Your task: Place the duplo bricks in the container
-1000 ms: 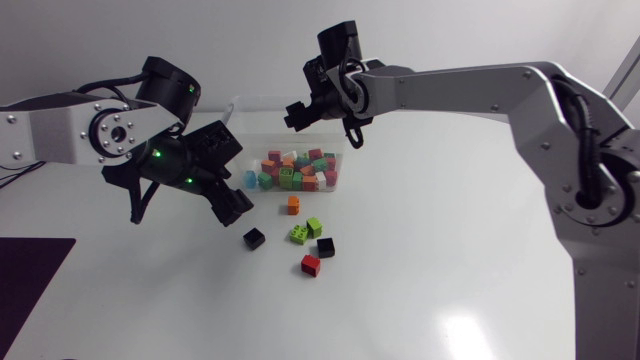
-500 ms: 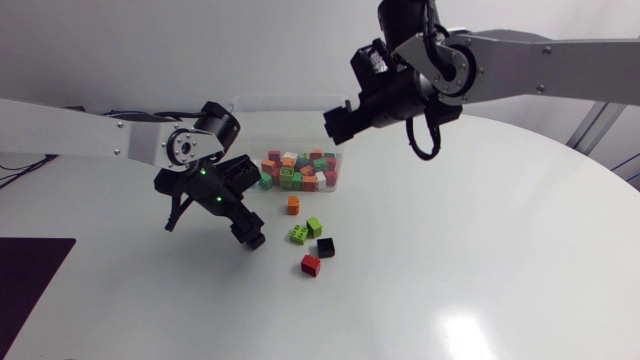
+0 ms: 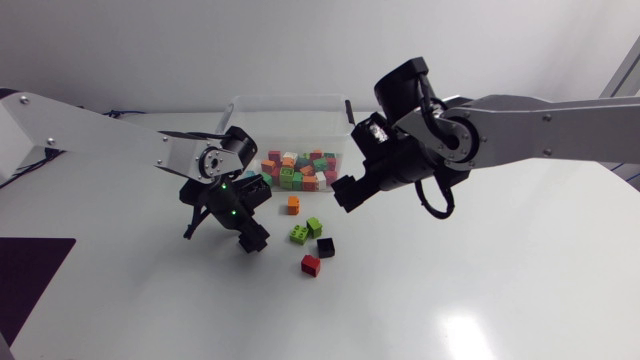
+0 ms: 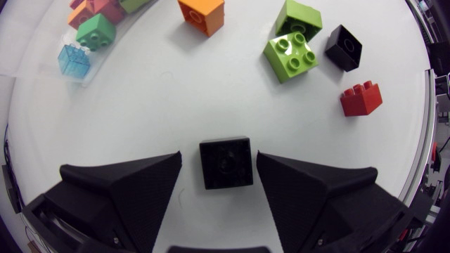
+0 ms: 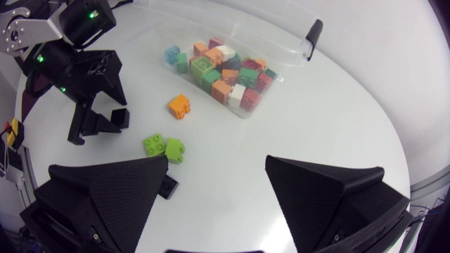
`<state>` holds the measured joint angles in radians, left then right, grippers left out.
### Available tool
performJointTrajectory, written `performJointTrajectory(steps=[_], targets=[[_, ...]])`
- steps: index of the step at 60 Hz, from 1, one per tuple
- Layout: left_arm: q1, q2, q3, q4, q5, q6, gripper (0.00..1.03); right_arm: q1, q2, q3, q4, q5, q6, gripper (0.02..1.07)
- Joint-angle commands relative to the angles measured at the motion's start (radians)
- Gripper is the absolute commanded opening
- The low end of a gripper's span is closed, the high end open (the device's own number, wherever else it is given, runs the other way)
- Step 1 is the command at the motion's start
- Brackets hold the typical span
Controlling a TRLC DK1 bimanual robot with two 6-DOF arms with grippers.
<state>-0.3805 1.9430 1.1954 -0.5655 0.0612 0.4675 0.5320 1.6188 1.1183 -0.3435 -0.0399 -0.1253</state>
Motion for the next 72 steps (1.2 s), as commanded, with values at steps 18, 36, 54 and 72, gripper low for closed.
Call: performJointTrajectory(steps=[18, 36, 54, 72], targets=[[-0.003, 0.037, 0.024, -0.011, -0.008, -0.009, 0.36, 0.049, 0.177, 0.006, -0.057, -0.003, 0.127, 1.02], [0.012, -0.104, -0.019, 0.006, -0.008, -0.003, 0.36, 0.135, 0.316, 0.201, -0.265, 0.002, 0.317, 1.02], [0.008, -0.424, -0.134, 0.187, -0.006, -0.012, 0.36, 0.177, 0.466, 0.321, -0.374, 0.09, 0.451, 0.9], [0.022, -0.532, -0.135, 0.319, -0.006, -0.049, 0.36, 0.172, 0.472, 0.282, -0.31, 0.137, 0.489, 0.48]])
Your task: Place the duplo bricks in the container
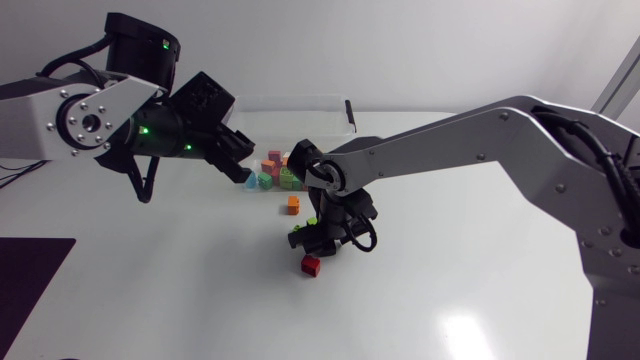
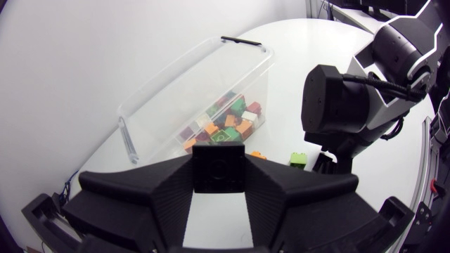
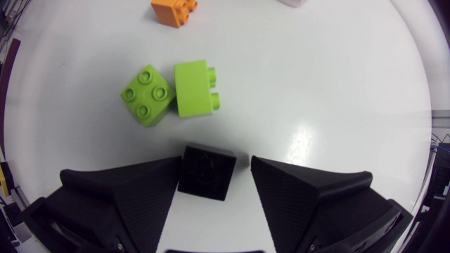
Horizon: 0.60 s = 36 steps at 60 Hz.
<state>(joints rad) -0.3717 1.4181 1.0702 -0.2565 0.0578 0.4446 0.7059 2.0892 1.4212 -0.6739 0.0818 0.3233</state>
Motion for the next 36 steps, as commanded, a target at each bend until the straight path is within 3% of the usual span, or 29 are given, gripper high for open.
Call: performJointTrajectory(steps=[1, 21, 36], targets=[[0.013, -0.005, -0.009, 0.016, -0.003, -0.027, 0.36, -0.002, -0.004, -0.03, 0.036, 0.016, 0.039, 0.47], [0.047, 0.073, 0.097, 0.049, 0.014, -0.058, 0.36, -0.013, -0.08, -0.119, 0.125, 0.007, -0.004, 0.35], [0.073, 0.234, 0.295, 0.074, 0.042, -0.109, 0.37, -0.06, -0.247, -0.099, 0.088, 0.006, -0.069, 0.35]])
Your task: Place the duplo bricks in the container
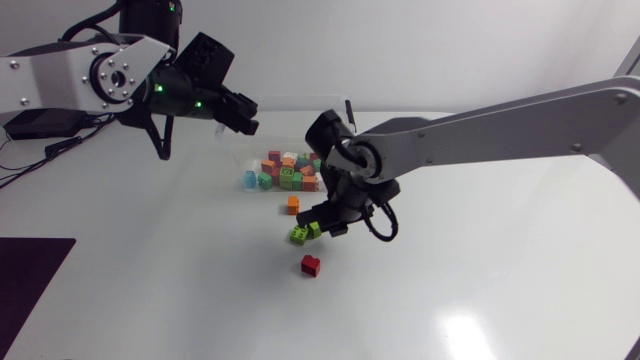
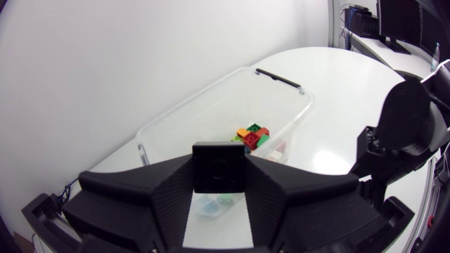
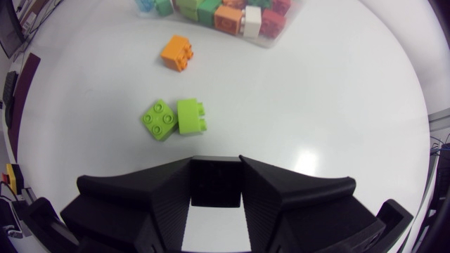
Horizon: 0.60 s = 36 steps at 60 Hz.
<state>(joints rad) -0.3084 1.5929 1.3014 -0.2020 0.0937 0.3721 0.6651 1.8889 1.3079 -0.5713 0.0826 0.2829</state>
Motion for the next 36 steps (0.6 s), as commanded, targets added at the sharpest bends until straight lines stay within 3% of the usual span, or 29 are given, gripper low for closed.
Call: performJointTrajectory(steps=[1, 25, 30, 32, 36], targets=[[0.009, 0.072, 0.078, 0.029, 0.006, -0.039, 0.37, -0.024, -0.057, 0.017, -0.016, 0.005, -0.034, 0.35], [0.028, 0.368, 0.348, 0.073, 0.003, -0.085, 0.44, -0.094, -0.175, 0.148, 0.022, -0.053, -0.122, 0.36], [0.026, 0.407, 0.381, 0.061, 0.001, -0.082, 0.66, -0.099, -0.178, 0.183, 0.051, -0.058, -0.139, 0.36], [0.025, 0.426, 0.406, 0.033, 0.001, -0.079, 0.86, -0.099, -0.178, 0.194, 0.074, -0.058, -0.152, 0.36], [0.026, 0.43, 0.421, 0.004, 0.0, -0.067, 0.99, -0.102, -0.171, 0.221, 0.106, -0.06, -0.165, 0.36]])
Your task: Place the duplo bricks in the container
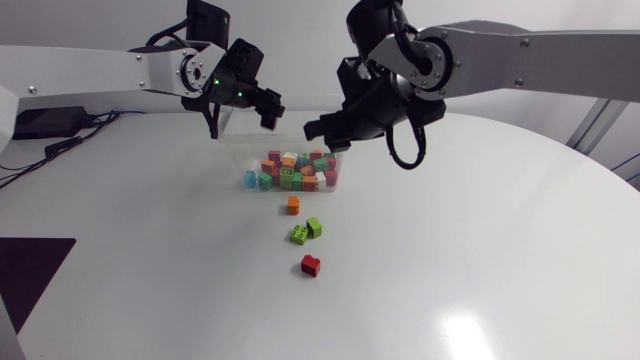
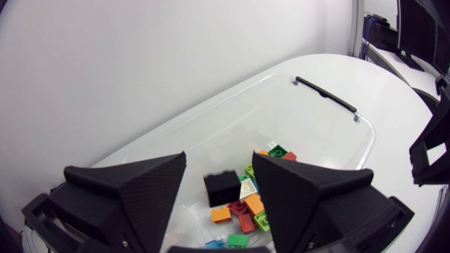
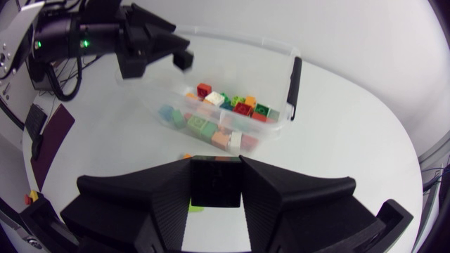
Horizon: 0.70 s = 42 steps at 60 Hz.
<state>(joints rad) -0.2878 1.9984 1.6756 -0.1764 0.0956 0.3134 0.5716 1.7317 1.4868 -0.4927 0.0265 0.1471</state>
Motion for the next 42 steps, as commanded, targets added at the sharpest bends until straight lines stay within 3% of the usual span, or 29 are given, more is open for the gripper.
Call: performJointTrajectory(steps=[1, 18, 42], targets=[[0.009, 0.022, 0.05, -0.035, -0.002, 0.001, 0.99, -0.01, -0.009, 0.049, 0.037, -0.004, -0.032, 0.36], [0.093, -0.147, 0.05, -0.302, -0.028, 0.079, 0.99, -0.022, 0.118, 0.158, 0.178, -0.008, -0.069, 0.37], [0.085, -0.471, -0.332, -0.344, 0.076, 0.251, 0.99, -0.026, 0.35, 0.3, 0.39, -0.007, -0.13, 0.38]])
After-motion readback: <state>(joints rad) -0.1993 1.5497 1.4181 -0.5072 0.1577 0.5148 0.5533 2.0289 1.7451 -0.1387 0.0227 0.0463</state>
